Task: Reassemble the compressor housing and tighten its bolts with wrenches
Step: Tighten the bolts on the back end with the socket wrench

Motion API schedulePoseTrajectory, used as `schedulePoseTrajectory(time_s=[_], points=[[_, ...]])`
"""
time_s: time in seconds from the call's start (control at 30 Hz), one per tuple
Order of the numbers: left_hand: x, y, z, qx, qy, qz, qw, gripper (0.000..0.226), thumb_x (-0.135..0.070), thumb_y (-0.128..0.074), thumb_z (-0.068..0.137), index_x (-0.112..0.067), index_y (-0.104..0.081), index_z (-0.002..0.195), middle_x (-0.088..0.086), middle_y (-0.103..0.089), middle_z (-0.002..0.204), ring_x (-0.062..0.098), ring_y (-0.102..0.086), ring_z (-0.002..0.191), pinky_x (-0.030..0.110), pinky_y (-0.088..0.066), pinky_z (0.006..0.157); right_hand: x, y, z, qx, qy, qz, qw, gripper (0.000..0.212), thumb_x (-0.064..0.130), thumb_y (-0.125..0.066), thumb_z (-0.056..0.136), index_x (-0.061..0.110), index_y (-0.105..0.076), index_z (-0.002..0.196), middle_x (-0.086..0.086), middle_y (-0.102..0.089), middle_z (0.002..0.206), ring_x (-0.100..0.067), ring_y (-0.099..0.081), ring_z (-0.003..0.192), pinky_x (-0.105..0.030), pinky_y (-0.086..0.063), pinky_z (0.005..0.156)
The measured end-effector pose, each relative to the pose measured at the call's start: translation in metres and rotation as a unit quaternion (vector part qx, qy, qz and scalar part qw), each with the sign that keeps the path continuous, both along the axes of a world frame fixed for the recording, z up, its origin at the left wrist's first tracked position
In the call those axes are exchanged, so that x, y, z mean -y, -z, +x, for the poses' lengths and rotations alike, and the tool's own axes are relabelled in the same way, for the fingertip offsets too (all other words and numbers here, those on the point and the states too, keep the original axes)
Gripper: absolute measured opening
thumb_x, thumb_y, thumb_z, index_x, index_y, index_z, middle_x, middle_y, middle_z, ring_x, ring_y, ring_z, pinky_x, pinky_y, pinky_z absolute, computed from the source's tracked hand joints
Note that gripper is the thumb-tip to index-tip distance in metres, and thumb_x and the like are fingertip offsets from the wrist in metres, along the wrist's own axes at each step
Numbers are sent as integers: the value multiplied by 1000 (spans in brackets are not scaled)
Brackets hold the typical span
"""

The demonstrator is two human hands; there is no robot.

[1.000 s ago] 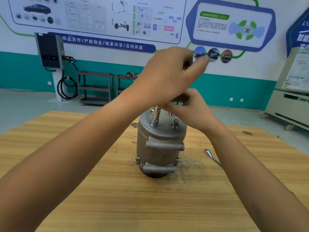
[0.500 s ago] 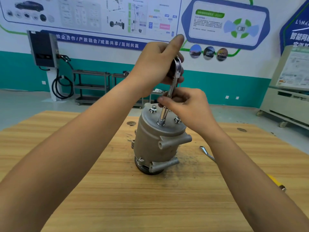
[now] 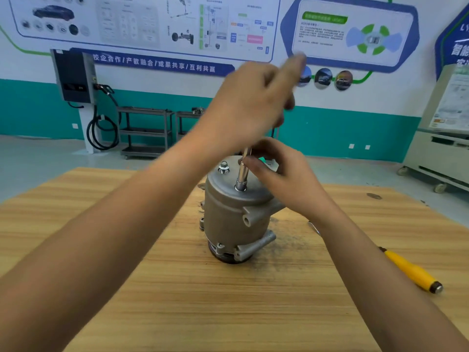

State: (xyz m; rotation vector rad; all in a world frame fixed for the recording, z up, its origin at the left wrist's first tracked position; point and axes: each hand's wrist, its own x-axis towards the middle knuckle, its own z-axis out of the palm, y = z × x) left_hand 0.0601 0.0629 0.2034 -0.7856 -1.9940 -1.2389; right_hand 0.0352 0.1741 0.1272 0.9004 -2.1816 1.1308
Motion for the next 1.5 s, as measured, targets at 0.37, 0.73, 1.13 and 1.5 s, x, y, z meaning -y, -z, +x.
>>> schedulePoseTrajectory(time_s=[0.37,0.73,1.13,1.5], points=[[11,1,-19,228,313,242,890,42,-40,-43,96,-15,-52,64,-5,-49,48,10,-56,50,23,-49,57,7,0,1,57,-24,-37,997,22,5,-48,95,20,-58,106,6,-68,100,-7,-60,107,-27,-44,97],[-8,7,-17,82,51,228,969,43,-34,-41,99,-8,-50,66,5,-57,49,16,-55,39,20,-43,42,13,27,15,-59,258,-10,964,73,51,-67,77,17,-44,137,-1,-44,142,-10,-34,130,-51,-13,115],[-5,4,-23,168,101,408,892,47,-43,-23,101,-15,-33,64,-4,-40,38,13,-26,33,17,-23,38,44,74,17,-105,363,40,925,108,60,-65,62,3,-25,146,-14,-21,154,-21,-4,141,-59,6,104],[-6,11,-19,198,253,323,890,48,-32,-31,99,-13,-33,55,-5,-24,38,11,-14,35,16,-16,39,9,92,24,61,254,-110,959,120,65,-65,47,19,-15,147,9,-41,128,-9,-30,125,-39,-28,109]])
